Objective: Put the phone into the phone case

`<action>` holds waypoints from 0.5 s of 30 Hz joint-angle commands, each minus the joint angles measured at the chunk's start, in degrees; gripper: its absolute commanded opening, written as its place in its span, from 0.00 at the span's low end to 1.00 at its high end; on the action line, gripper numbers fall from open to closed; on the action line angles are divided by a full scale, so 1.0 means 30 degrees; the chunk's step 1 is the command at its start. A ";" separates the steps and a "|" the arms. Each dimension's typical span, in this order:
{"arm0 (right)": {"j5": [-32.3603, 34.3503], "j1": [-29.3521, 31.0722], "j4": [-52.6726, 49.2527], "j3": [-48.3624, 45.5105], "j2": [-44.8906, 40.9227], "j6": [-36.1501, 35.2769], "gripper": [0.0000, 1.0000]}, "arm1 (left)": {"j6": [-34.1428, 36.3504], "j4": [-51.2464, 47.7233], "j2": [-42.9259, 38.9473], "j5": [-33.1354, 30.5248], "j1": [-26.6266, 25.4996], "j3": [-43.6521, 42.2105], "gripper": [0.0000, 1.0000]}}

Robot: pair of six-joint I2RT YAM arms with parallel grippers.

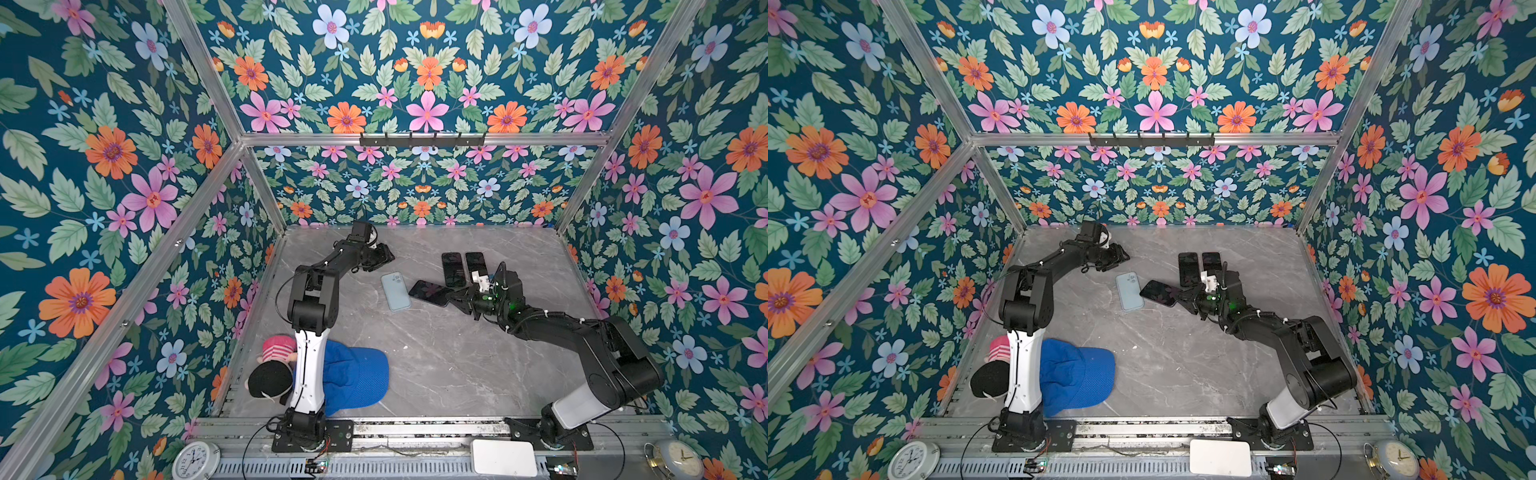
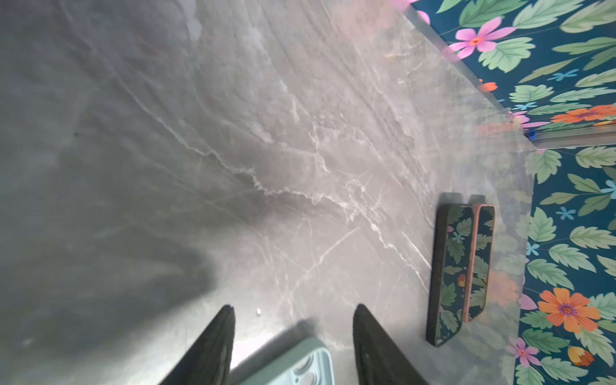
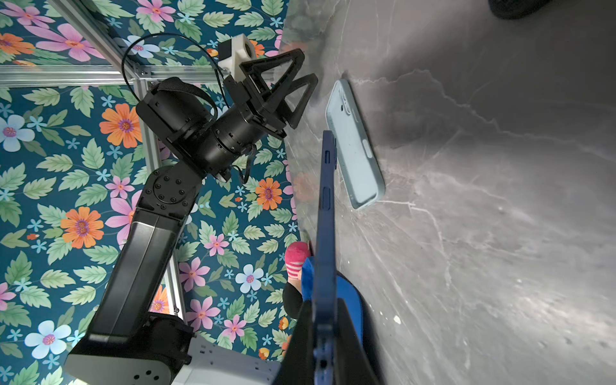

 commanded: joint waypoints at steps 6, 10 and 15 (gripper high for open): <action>-0.0203 0.0128 0.0179 0.0140 -0.0137 -0.0611 0.02 | 0.0896 -0.1004 0.0115 0.0688 -0.0269 0.0095 0.58; -0.0199 0.0127 0.0090 0.0057 -0.0183 -0.0671 0.02 | 0.0988 -0.0626 -0.0572 0.0962 -0.0474 -0.1340 0.56; -0.0095 0.0127 -0.0239 -0.0096 -0.0490 -0.0959 0.02 | 0.1311 -0.0677 -0.1474 0.1266 -0.0717 -0.2915 0.54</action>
